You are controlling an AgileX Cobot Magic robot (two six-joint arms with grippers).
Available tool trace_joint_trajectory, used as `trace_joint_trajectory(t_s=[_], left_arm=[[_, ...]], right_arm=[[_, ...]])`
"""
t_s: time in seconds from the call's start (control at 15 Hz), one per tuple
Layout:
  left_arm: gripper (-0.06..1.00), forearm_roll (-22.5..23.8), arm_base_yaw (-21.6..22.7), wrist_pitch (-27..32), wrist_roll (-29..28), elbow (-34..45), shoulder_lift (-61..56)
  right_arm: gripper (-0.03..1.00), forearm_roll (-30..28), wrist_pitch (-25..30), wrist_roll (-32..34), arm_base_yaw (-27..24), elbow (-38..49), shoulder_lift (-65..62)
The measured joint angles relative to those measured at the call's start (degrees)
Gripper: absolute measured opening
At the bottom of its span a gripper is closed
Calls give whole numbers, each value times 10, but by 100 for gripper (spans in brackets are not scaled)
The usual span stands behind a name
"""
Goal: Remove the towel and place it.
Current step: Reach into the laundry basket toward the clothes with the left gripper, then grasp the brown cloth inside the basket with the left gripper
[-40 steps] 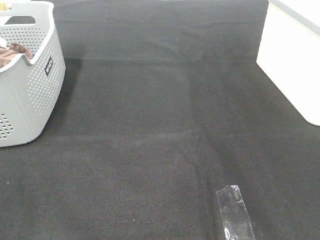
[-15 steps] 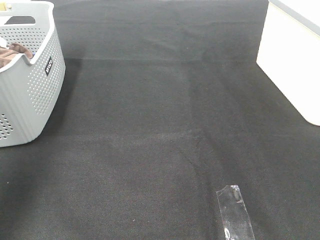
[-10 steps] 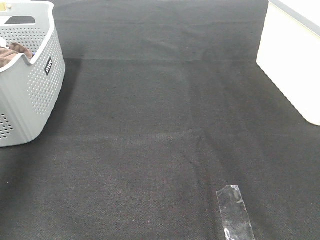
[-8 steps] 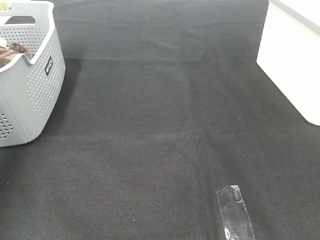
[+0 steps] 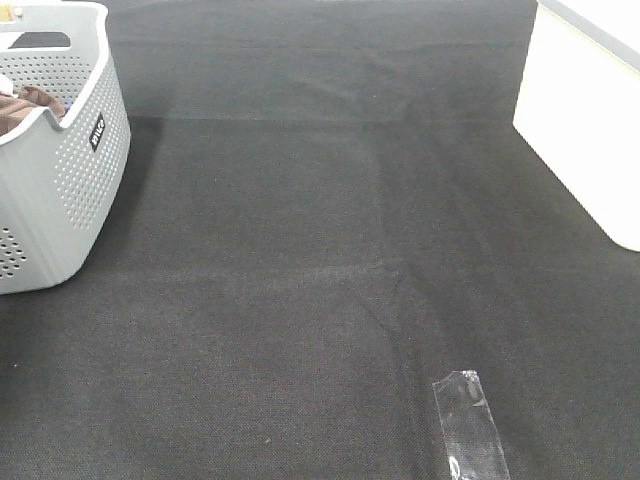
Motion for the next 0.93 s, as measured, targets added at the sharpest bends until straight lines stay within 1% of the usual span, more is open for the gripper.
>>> trace_joint_trajectory(t_s=[0.2, 0.33, 0.4, 0.53, 0.6, 0.67, 0.73, 0.8, 0.93], left_arm=[[97, -9, 0, -7, 14, -1, 22], [92, -26, 0, -7, 19, -1, 22], [80, -32, 0, -7, 26, -1, 22], [52, -33, 0, -7, 30, -1, 22], [37, -33, 0, -7, 25, -1, 22], [26, -33, 0, -4, 13, -1, 22], [20, -37, 0, -4, -1, -1, 22], [18, -38, 0, -3, -9, -1, 22], [17, -45, 0, -3, -13, -1, 22]], right_arm=[[68, 0, 0, 0, 0, 0, 0], [68, 0, 0, 0, 0, 0, 0], [68, 0, 0, 0, 0, 0, 0], [68, 0, 0, 0, 0, 0, 0], [68, 0, 0, 0, 0, 0, 0], [68, 0, 0, 0, 0, 0, 0], [68, 0, 0, 0, 0, 0, 0], [68, 0, 0, 0, 0, 0, 0], [68, 0, 0, 0, 0, 0, 0]])
